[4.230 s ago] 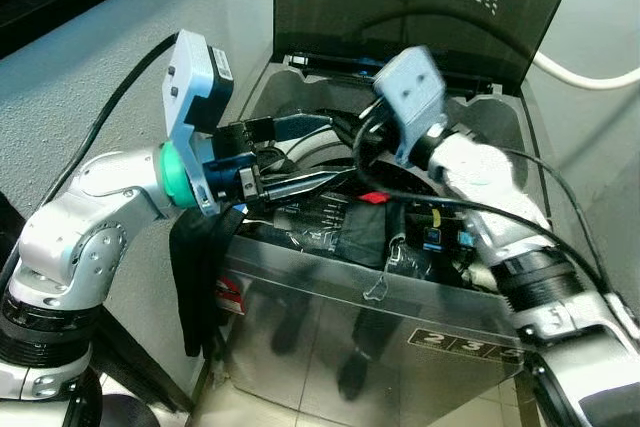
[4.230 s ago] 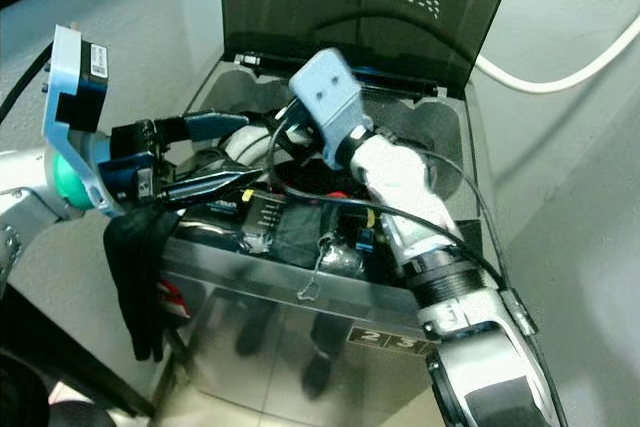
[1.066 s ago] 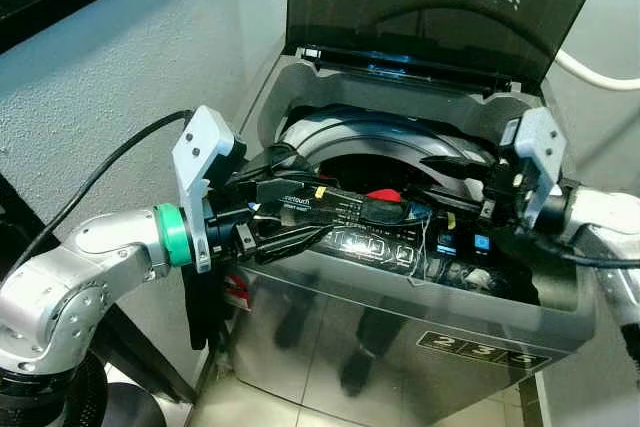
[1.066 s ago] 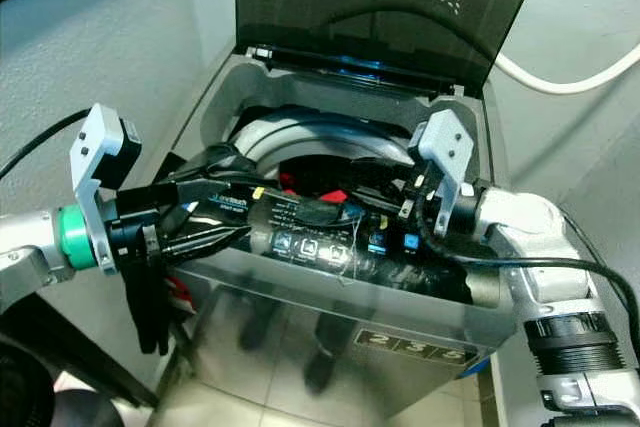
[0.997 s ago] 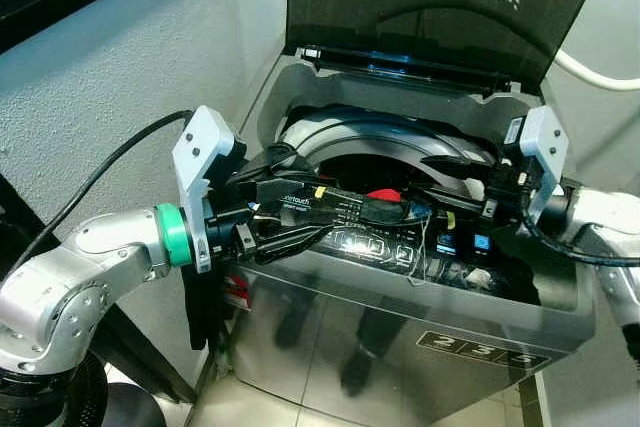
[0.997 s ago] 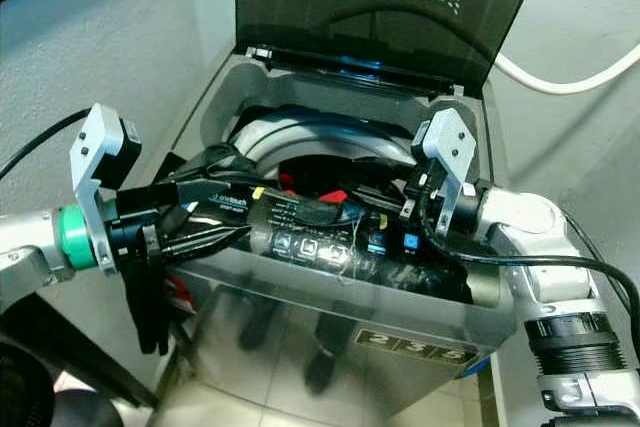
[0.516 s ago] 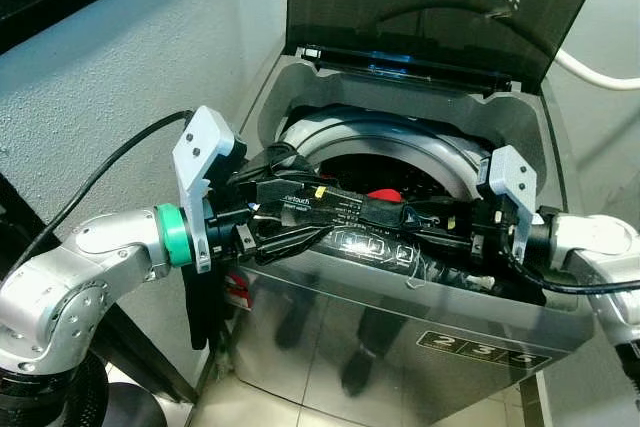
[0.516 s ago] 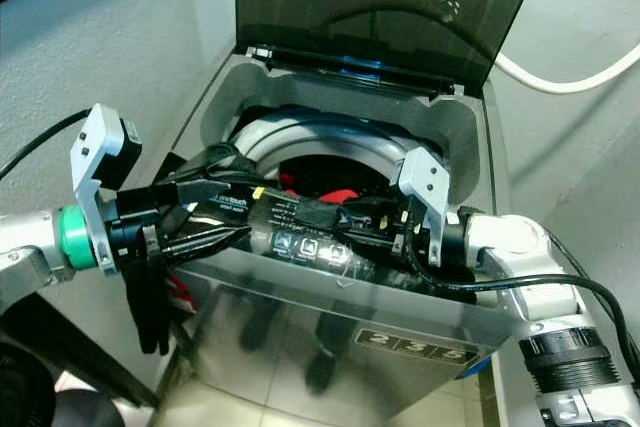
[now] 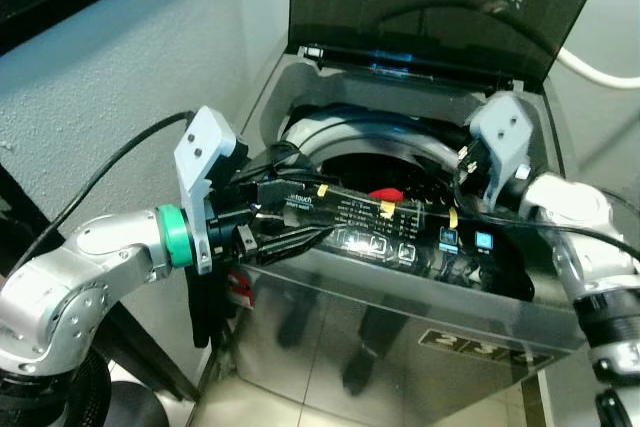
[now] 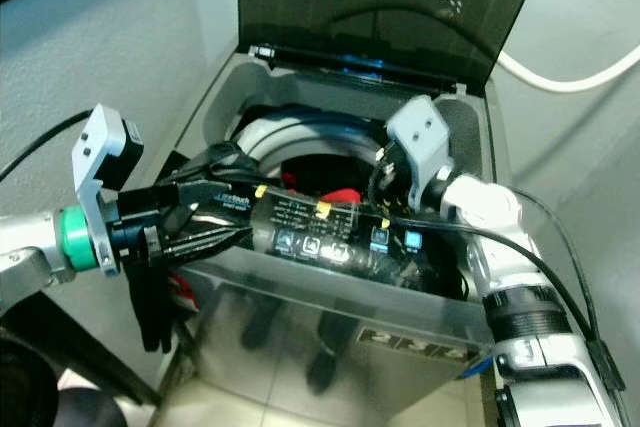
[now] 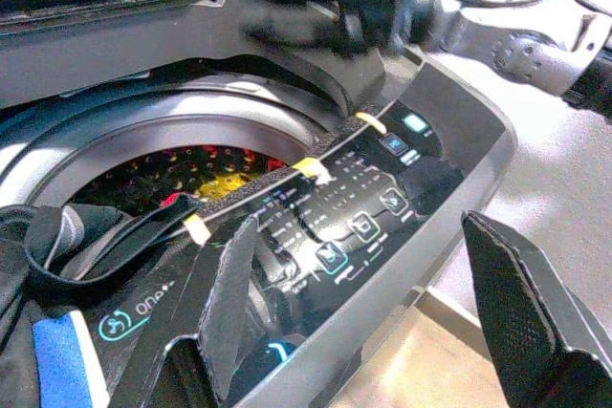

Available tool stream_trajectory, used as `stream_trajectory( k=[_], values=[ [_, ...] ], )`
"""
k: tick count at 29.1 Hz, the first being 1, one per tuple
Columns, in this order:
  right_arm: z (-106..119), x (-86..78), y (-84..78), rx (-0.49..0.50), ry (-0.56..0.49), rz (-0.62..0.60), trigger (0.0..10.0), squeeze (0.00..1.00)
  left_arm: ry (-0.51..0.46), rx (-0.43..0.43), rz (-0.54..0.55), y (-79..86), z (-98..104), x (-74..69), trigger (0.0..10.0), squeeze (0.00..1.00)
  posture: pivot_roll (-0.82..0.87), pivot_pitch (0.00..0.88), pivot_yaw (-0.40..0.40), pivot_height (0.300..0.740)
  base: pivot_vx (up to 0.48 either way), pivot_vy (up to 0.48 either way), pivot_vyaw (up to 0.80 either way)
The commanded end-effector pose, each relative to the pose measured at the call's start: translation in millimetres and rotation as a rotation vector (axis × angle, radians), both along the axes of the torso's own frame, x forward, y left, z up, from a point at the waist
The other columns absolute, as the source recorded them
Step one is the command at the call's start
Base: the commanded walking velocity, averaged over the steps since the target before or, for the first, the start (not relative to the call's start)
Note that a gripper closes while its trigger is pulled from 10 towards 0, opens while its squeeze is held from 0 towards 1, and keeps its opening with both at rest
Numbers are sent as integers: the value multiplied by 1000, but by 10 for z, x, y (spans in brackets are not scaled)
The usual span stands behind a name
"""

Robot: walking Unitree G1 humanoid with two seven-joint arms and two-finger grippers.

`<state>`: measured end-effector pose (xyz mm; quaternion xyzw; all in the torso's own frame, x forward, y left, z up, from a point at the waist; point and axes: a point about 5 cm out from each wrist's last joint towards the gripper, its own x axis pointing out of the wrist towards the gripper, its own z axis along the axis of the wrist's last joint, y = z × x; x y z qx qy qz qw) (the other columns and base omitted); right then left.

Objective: Clothes washing

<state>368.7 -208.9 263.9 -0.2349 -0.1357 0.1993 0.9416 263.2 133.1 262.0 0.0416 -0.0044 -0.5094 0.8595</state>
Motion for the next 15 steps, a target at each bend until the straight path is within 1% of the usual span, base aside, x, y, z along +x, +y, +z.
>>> stream_trajectory(
  k=[1, 2, 3, 4, 5, 6, 7, 8, 9, 11, 13, 15],
  values=[
    [127, 27, -122, 101, -76, -107, 10000, 0, 4, 2, -16, -28, -6, -27, 10000, 0, 122, 70, 39, 740, 0, 0, 0],
    [202, 36, -167, 165, -110, -143, 10000, 0, 4, 2, -15, -28, -6, -27, 10000, 0, 122, 70, 39, 740, 0, 0, 0],
    [202, 36, -167, 165, -110, -143, 10000, 0, 4, 2, -15, -28, -6, -27, 10000, 0, 122, 70, 39, 740, 0, 0, 0],
    [290, 19, -192, 244, -152, -148, 10000, 0, 5, 1, -14, -28, -6, -28, 10000, 0, 122, 70, 39, 740, 0, 0, 0],
    [290, 19, -192, 244, -152, -148, 10000, 0, 5, 1, -14, -28, -6, -28, 10000, 0, 122, 70, 39, 740, 0, 0, 0],
    [335, 6, -200, 286, -176, -142, 10000, 0, 5, 1, -14, -28, -7, -28, 10000, 0, 122, 70, 39, 740, 0, 0, 0],
    [392, -32, -171, 336, -206, -109, 10000, 0, 4, -2, -12, -33, -8, -27, 10000, 0, 122, 70, 39, 740, 0, 0, 0],
    [392, -32, -171, 336, -206, -109, 10000, 0, 4, -2, -12, -33, -8, -27, 10000, 0, 122, 70, 39, 740, 0, 0, 0],
    [429, -50, -149, 368, -230, -92, 10000, 0, 3, -4, -11, -37, -9, -27, 10000, 0, 122, 70, 39, 740, 0, 0, 0],
    [449, -56, -131, 383, -243, -84, 10000, 0, 3, -5, -11, -37, -8, -27, 10000, 0, 124, 73, 40, 740, 0, 0, 0],
    [475, -104, -63, 432, -292, -106, 10000, 0, -34, -15, 58, -36, 16, 54, 10000, 0, 130, 78, 48, 740, 0, 0, 0],
    [475, -104, -63, 432, -292, -106, 10000, 0, -34, -15, 58, -36, 16, 54, 10000, 0, 130, 78, 48, 740, 0, 0, 0]
  ],
)
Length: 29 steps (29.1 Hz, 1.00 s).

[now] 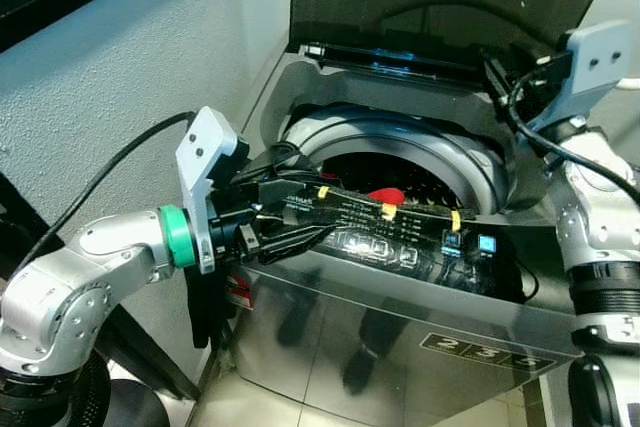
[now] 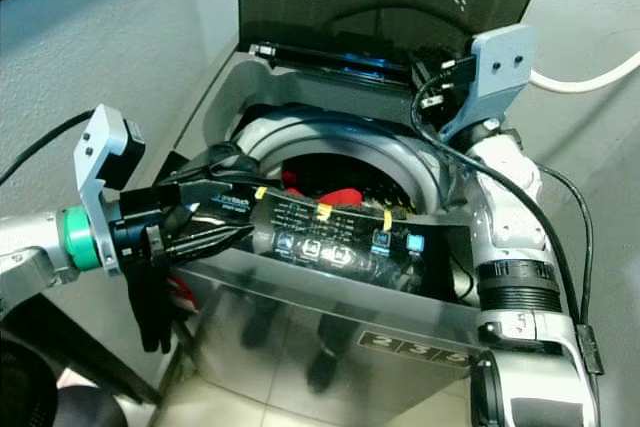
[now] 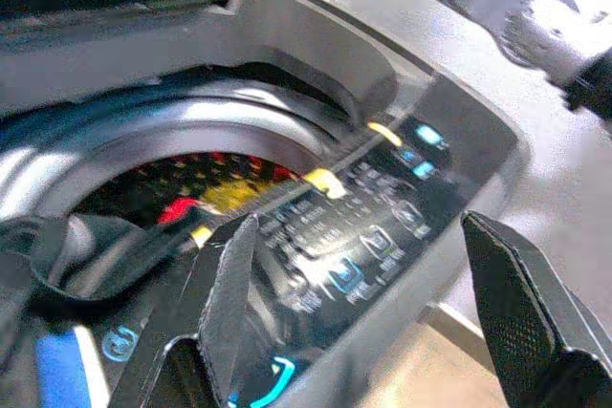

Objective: Clothes washing

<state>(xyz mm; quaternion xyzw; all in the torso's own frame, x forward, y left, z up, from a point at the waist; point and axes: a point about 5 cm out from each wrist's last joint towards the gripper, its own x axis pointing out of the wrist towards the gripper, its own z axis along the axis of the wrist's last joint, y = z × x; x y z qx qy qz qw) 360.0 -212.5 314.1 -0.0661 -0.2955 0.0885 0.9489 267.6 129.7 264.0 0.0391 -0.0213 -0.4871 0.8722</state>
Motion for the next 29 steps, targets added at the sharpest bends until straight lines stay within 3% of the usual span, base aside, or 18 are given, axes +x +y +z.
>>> stream_trajectory(
  k=[1, 3, 4, 7, 8, 9, 10, 12, 13, 14, 15, 17, 18, 19, 21, 22, 23, 29],
  values=[
    [-67, -48, 58, 9, -2, 4, 10000, 0, -18, -4, 28, -8, 15, 38, 10000, 0, 129, 78, 52, 740, 0, 0, 0],
    [-67, -48, 58, 9, -2, 4, 10000, 0, -18, -4, 28, -8, 15, 38, 10000, 0, 129, 78, 52, 740, 0, 0, 0],
    [-204, -122, 265, -37, 25, 115, 10000, 0, -13, -16, 26, -17, 26, 38, 10000, 0, 130, 77, 62, 740, 0, 0, 0],
    [-204, -122, 265, -37, 25, 115, 10000, 0, -13, -16, 26, -17, 26, 38, 10000, 0, 130, 77, 62, 740, 0, 0, 0],
    [-350, -246, 523, -103, 63, 280, 10000, 0, 5, -20, 55, 0, -6, 66, 10000, 0, 130, 79, 69, 740, 0, 0, 0],
    [-350, -246, 523, -103, 63, 280, 10000, 0, 5, -20, 55, 0, -6, 66, 10000, 0, 130, 79, 69, 740, 0, 0, 0],
    [-504, -382, 833, -175, 112, 455, 10000, 0, 3, -70, 154, 56, 20, 164, 10000, 0, 124, 83, 71, 740, 0, 0, 0],
    [-504, -382, 833, -175, 112, 455, 10000, 0, 3, -70, 154, 56, 20, 164, 10000, 0, 124, 83, 71, 740, 0, 0, 0],
    [-624, -462, 1089, -213, 146, 559, 10000, 0, -23, -141, 227, 107, 116, 233, 10000, 0, 121, 82, 69, 740, 0, 0, 0],
    [-624, -462, 1089, -213, 146, 559, 10000, 0, -23, -141, 227, 107, 116, 233, 10000, 0, 121, 82, 69, 740, 0, 0, 0],
    [-691, -496, 1257, -233, 163, 605, 10000, 0, -58, -203, 276, 146, 226, 277, 10000, 0, 121, 82, 69, 740, 0, 0, 0],
    [-691, -496, 1257, -233, 163, 605, 10000, 0, -58, -203, 276, 146, 226, 277, 10000, 0, 121, 82, 69, 740, 0, 0, 0],
    [-735, -476, 1474, -228, 179, 622, 10000, 0, -116, -241, 289, 177, 404, 280, 10000, 0, 126, 79, 59, 740, 0, 0, 0],
    [-735, -476, 1474, -228, 179, 622, 10000, 0, -116, -241, 289, 177, 404, 280, 10000, 0, 126, 79, 59, 740, 0, 0, 0],
    [-746, -434, 1873, -191, 208, 639, 10000, 0, -187, -248, 278, 219, 613, 234, 10000, 0, 139, 76, 52, 740, 0, 0, 0],
    [-746, -434, 1873, -191, 208, 639, 10000, 0, -187, -248, 278, 219, 613, 234, 10000, 0, 139, 76, 52, 740, 0, 0, 0],
    [-756, -459, 2046, -187, 236, 664, 10000, 0, -207, -246, 265, 221, 663, 191, 10000, 0, 142, 76, 48, 740, 0, 0, 0],
    [-987, -522, 2180, -305, 357, 661, 10000, 0, -201, -237, 277, 222, 658, 168, 10000, 0, 141, 81, 43, 740, 0, 0, 0]
  ],
)
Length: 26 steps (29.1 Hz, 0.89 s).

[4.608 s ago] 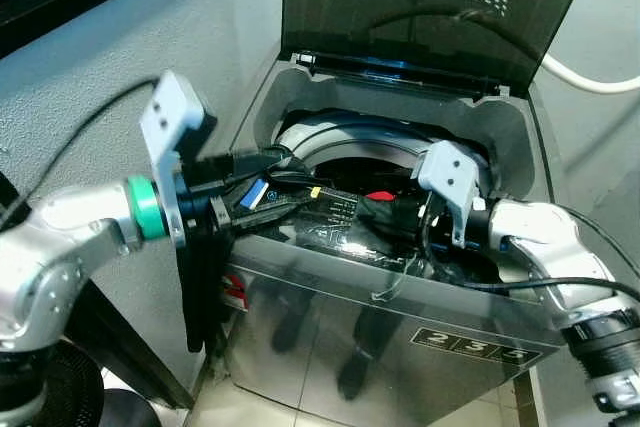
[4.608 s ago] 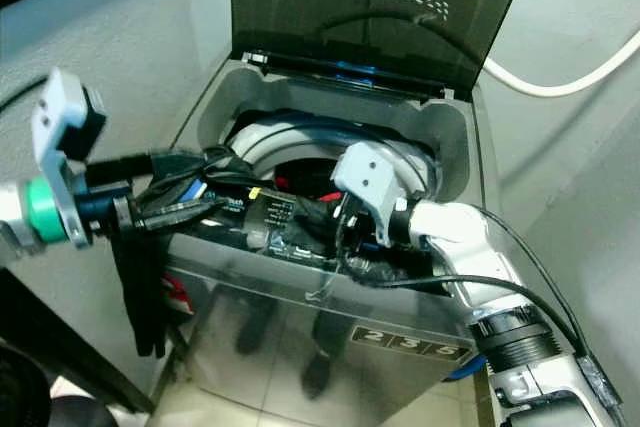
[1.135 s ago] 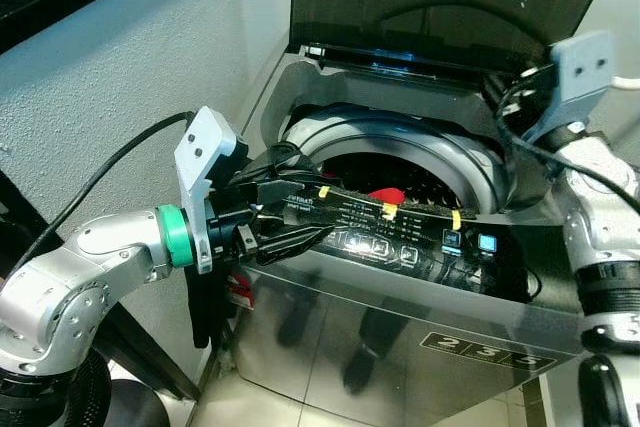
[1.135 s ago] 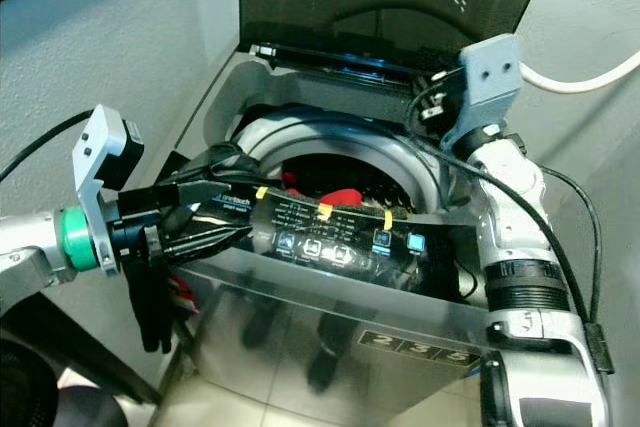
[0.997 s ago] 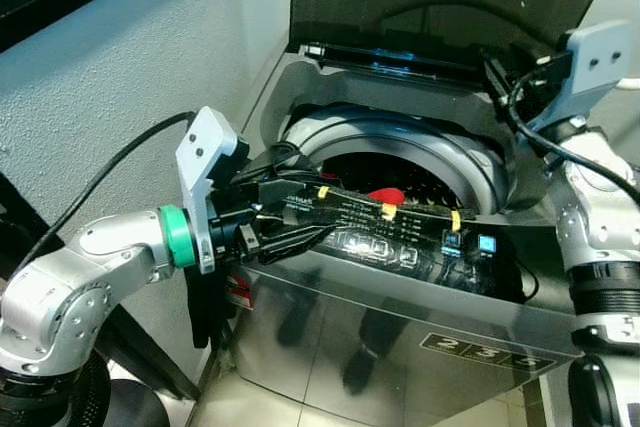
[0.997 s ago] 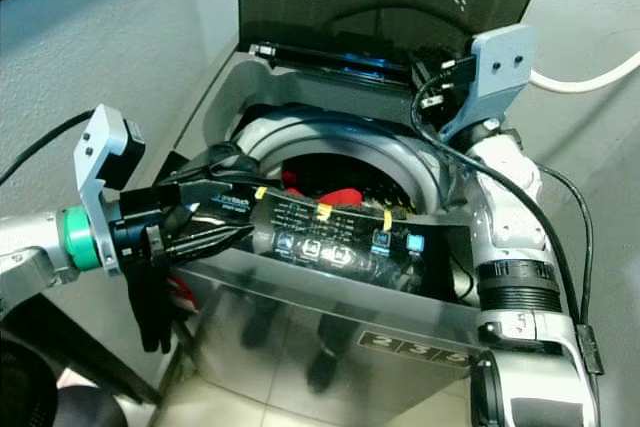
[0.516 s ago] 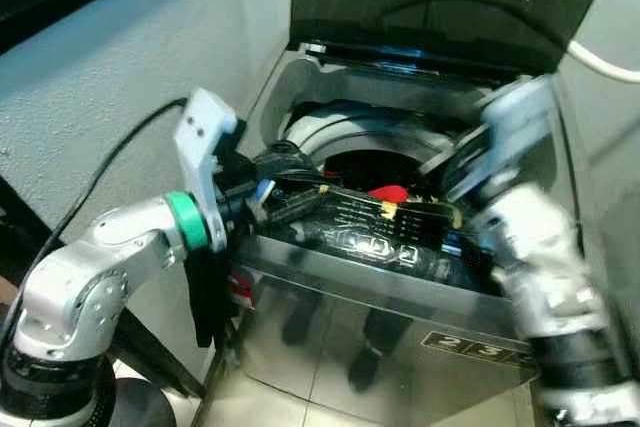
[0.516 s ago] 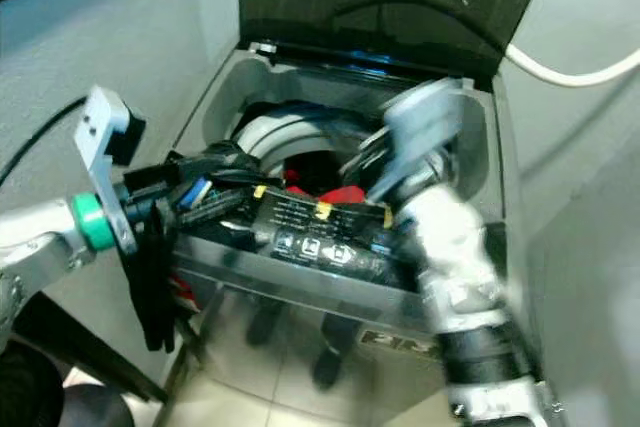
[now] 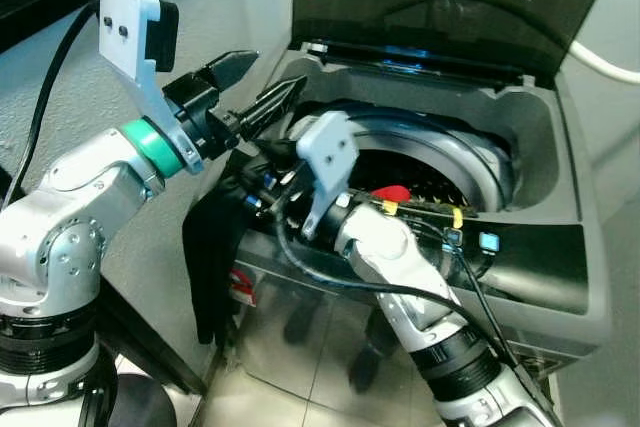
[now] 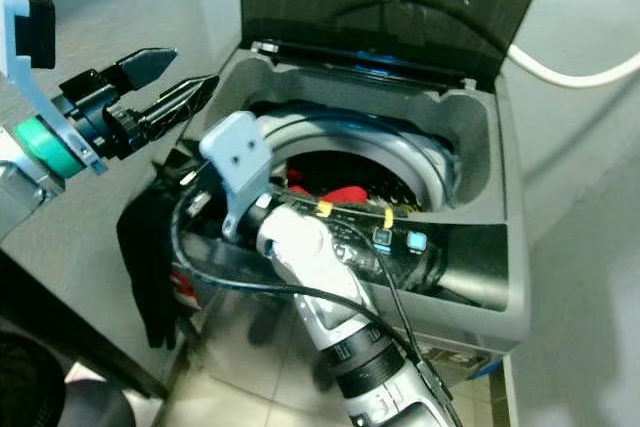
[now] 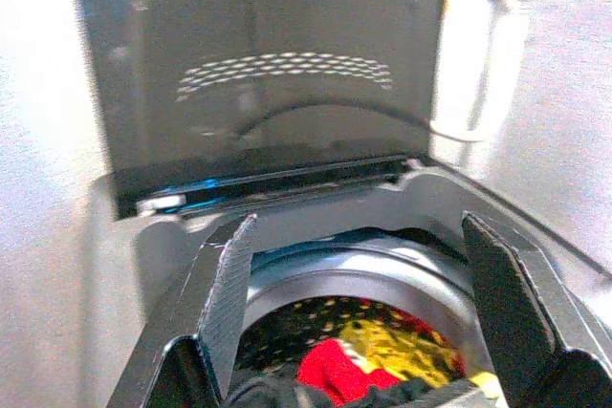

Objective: Clothes washing

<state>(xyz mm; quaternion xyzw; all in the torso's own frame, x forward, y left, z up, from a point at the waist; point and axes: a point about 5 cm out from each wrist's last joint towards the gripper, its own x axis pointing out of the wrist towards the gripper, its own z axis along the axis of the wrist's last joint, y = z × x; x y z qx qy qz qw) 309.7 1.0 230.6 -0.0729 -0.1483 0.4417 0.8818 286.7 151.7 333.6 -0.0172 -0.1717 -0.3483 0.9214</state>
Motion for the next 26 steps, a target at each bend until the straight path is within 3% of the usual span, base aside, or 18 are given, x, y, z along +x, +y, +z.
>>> stream_trajectory(
  k=[1, 5, 9, 13, 19, 22, 26],
  values=[
    [-153, -19, 45, -61, 44, -13, 10000, 0, 19, 17, -2, 3, -38, -23, 10000, 0, 141, 81, 43, 740, 0, 0, 0],
    [-188, -13, 49, -78, 51, -32, 10000, 0, 32, 29, 4, 3, -63, -16, 10000, 0, 141, 81, 43, 740, 0, 0, 0],
    [-175, 25, -77, -107, 35, -88, 10000, 0, 112, 33, 46, 27, -272, 31, 10000, 0, 126, 95, 47, 740, 0, 0, 0],
    [-171, 11, -66, -135, 14, -92, 10000, 0, 125, 29, 46, 10, -295, 49, 10000, 0, 124, 97, 47, 740, 0, 0, 0],
    [-149, -63, 96, -111, 14, -59, 10000, 0, 130, 28, 39, 2, -283, 65, 10000, 0, 123, 103, 51, 740, 0, 0, 0],
    [-218, -105, 205, -207, -6, -52, 10000, 0, 134, 28, 36, 0, -275, 56, 10000, 0, 123, 103, 51, 740, 0, 0, 0],
    [-228, -138, 231, -243, -12, -17, 10000, 0, 138, 29, 31, 0, -273, 51, 10000, 0, 123, 103, 51, 740, 0, 0, 0]
  ],
)
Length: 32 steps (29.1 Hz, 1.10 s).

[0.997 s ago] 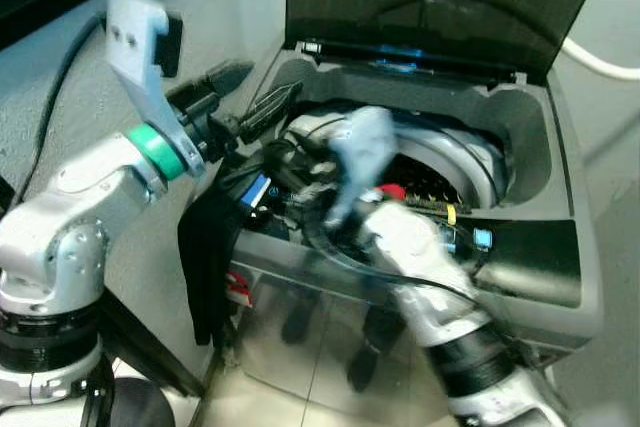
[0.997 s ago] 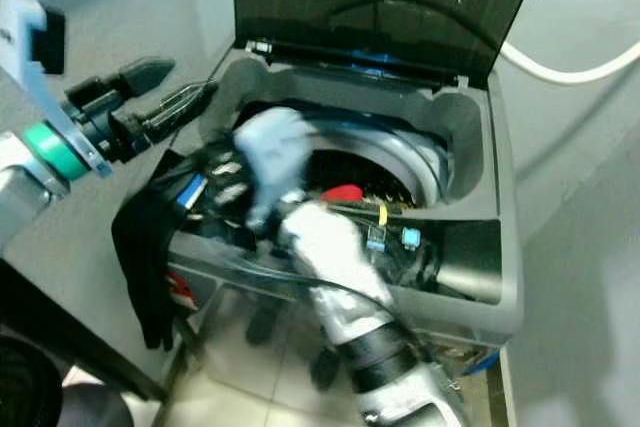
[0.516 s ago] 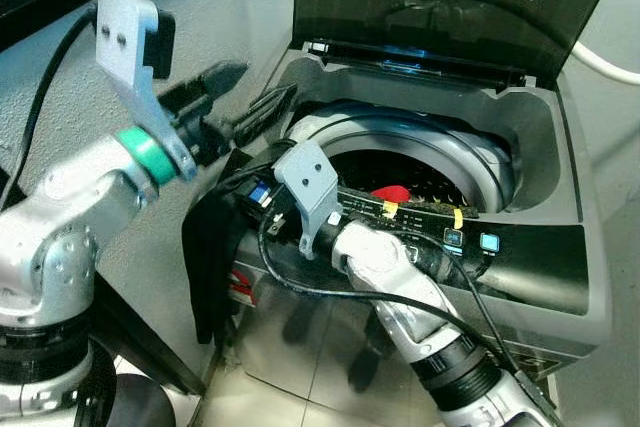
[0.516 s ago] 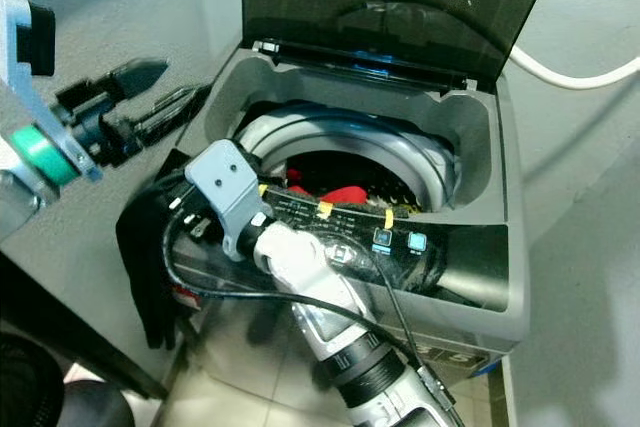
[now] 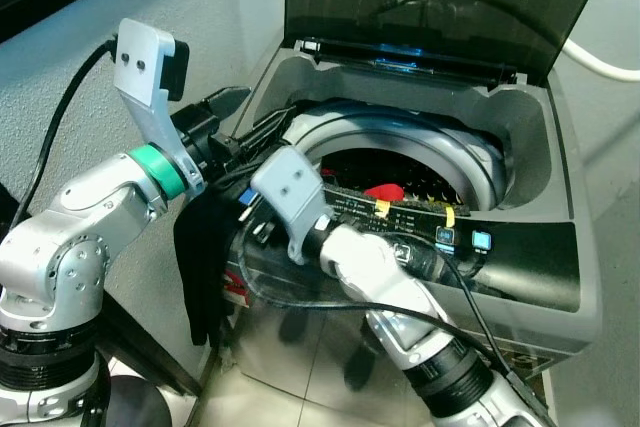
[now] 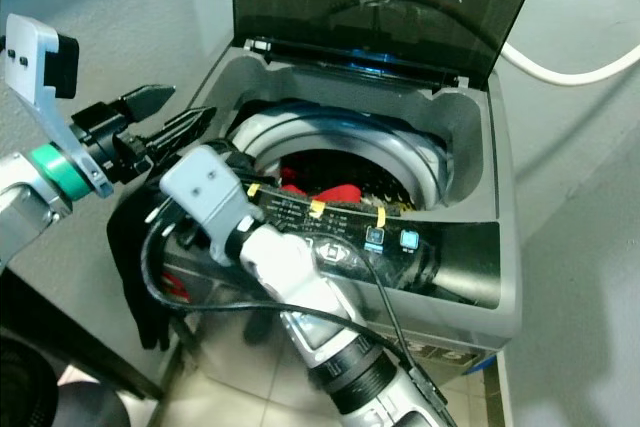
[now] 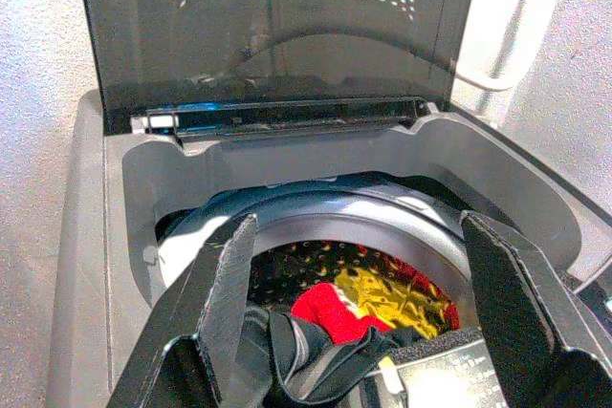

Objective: Clothes washing

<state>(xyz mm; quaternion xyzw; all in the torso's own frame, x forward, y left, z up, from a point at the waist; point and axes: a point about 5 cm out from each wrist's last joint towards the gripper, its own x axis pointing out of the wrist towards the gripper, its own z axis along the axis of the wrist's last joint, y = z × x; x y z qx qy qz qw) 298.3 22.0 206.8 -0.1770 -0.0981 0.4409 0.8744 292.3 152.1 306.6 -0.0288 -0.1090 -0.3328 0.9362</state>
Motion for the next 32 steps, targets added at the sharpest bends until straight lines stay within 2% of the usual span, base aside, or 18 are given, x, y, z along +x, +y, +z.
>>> stream_trajectory(
  k=[1, 6, 7, 8, 9, 10, 11, 13, 14, 15, 16, 17, 19, 24, 27, 28, 30, 32],
  values=[
    [20, -38, 27, -9, 2, 29, 10000, 0, 11, 11, -5, -6, -7, -8, 10000, 0, 123, 103, 51, 740, 0, 0, 0],
    [107, 13, -44, 62, 15, -13, 10000, 0, 21, 19, 17, 22, -58, -3, 10000, 0, 122, 108, 52, 740, 0, 0, 0],
    [216, 137, -205, 136, -17, -119, 10000, 0, 15, 27, 89, 77, -81, 36, 10000, 0, 122, 110, 54, 740, 0, 0, 0],
    [216, 137, -205, 136, -17, -119, 10000, 0, 15, 27, 89, 77, -81, 36, 10000, 0, 122, 110, 54, 740, 0, 0, 0],
    [357, 264, -412, 220, -75, -244, 10000, 0, 14, 37, 127, 108, -101, 55, 10000, 0, 127, 111, 55, 740, 0, 0, 0],
    [357, 264, -412, 220, -75, -244, 10000, 0, 14, 37, 127, 108, -101, 55, 10000, 0, 127, 111, 55, 740, 0, 0, 0],
    [520, 370, -656, 307, -137, -358, 10000, 0, 18, 51, 138, 118, -124, 53, 10000, 0, 127, 111, 57, 740, 0, 0, 0],
    [520, 370, -656, 307, -137, -358, 10000, 0, 18, 51, 138, 118, -124, 53, 10000, 0, 127, 111, 57, 740, 0, 0, 0],
    [712, 453, -952, 396, -209, -473, 10000, 0, 44, 72, 128, 119, -180, 34, 10000, 0, 125, 110, 63, 740, 0, 0, 0],
    [712, 453, -952, 396, -209, -473, 10000, 0, 44, 72, 128, 119, -180, 34, 10000, 0, 125, 110, 63, 740, 0, 0, 0],
    [870, 493, -1211, 461, -267, -564, 10000, 0, 84, 78, 109, 122, -243, 13, 10000, 0, 125, 111, 68, 740, 0, 0, 0],
    [870, 493, -1211, 461, -267, -564, 10000, 0, 84, 78, 109, 122, -243, 13, 10000, 0, 125, 111, 68, 740, 0, 0, 0],
    [1013, 509, -1549, 500, -332, -678, 10000, 0, 162, 81, 109, 151, -373, 10, 10000, 0, 125, 112, 74, 740, 0, 0, 0],
    [944, 512, -1703, 464, -338, -753, 10000, 0, 287, 110, 167, 227, -652, 95, 10000, 0, 125, 115, 77, 740, 0, 0, 0],
    [917, 512, -1713, 456, -334, -765, 10000, 0, 320, 109, 174, 243, -728, 114, 10000, 0, 125, 115, 77, 740, 0, 0, 0],
    [860, 515, -1717, 460, -330, -782, 10000, 0, 377, 124, 132, 221, -893, 117, 10000, 0, 119, 114, 76, 740, 0, 0, 0],
    [843, 515, -1717, 464, -330, -787, 10000, 0, 388, 140, 111, 203, -940, 108, 10000, 0, 119, 114, 76, 740, 0, 0, 0],
    [815, 508, -1716, 467, -328, -793, 10000, 0, 370, 214, 59, 153, -993, 58, 10000, 0, 117, 113, 75, 740, 0, 0, 0]
  ],
)
